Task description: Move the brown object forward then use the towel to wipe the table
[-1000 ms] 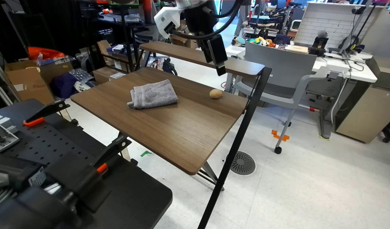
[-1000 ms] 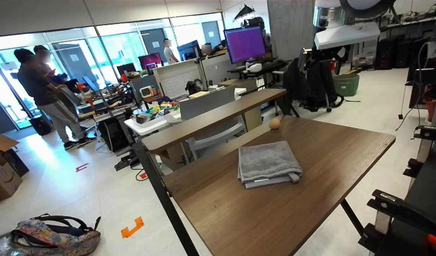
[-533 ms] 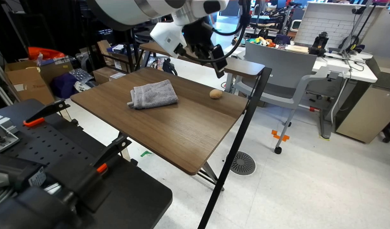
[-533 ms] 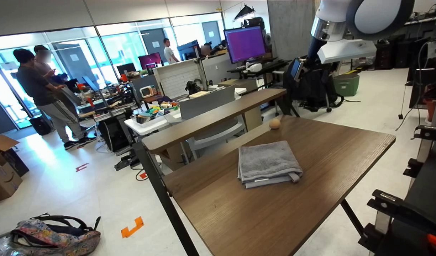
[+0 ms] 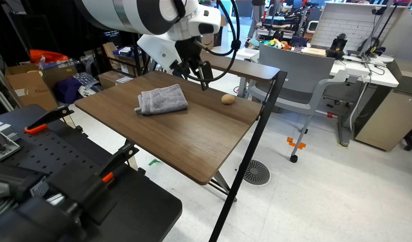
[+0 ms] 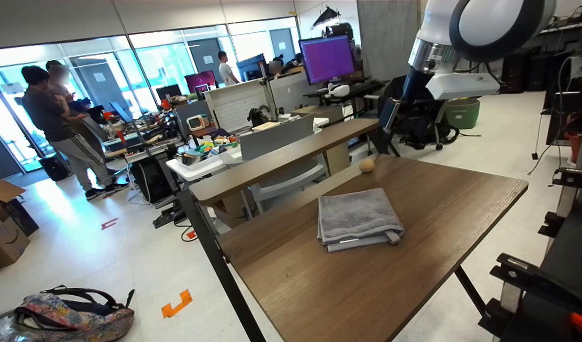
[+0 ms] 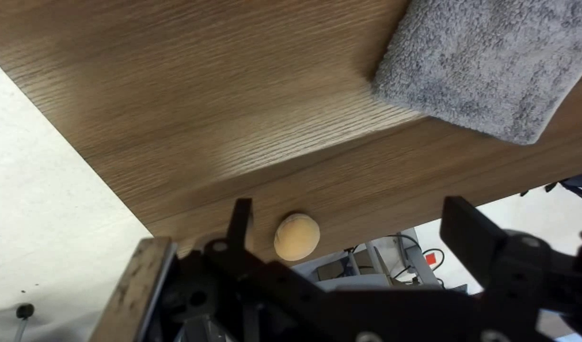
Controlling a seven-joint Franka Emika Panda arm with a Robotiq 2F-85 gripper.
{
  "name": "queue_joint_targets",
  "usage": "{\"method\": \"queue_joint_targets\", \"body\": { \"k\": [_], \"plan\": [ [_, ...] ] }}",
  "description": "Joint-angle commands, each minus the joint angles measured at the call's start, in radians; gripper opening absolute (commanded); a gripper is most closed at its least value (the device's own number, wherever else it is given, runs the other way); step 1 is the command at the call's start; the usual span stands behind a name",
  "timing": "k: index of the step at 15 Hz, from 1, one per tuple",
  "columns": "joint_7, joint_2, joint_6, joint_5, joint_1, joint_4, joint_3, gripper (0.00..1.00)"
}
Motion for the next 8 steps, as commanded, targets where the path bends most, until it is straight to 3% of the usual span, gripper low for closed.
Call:
{"method": "queue_joint_targets", "body": {
  "k": [1,3,8],
  "plan": [
    [-0.155,-0.017,0.021,0.2,0.079,-0.018,-0.054,1.0],
    [-0.204,0.032,0.067,0.308,0.107,0.03,-0.067,1.0],
    [-0.234,0.201,0.039,0.514,0.228,0.243,-0.126,1.0]
  ]
}}
